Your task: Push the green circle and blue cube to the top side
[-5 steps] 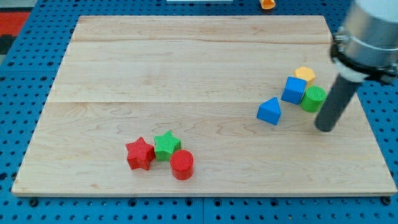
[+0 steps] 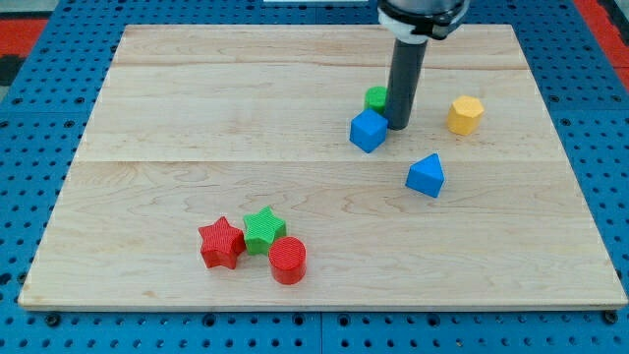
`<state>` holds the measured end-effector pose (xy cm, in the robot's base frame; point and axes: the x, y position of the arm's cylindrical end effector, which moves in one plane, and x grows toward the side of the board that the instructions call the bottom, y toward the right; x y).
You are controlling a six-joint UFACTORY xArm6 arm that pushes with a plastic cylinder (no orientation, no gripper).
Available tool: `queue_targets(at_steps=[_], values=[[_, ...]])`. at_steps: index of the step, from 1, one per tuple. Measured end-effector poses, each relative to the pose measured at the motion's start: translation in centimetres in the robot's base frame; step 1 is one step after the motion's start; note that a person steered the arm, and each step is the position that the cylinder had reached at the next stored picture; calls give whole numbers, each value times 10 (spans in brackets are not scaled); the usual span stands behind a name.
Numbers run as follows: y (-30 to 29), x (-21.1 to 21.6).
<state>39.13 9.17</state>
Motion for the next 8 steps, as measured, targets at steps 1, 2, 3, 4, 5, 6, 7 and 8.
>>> queue_targets(at_steps=[1,2,3,4,5,6,7,8], values=[[-1,9],[-1,31],[5,55],[-24,55],[-57,52],[-25,5],[-8,-29],[20,-30]])
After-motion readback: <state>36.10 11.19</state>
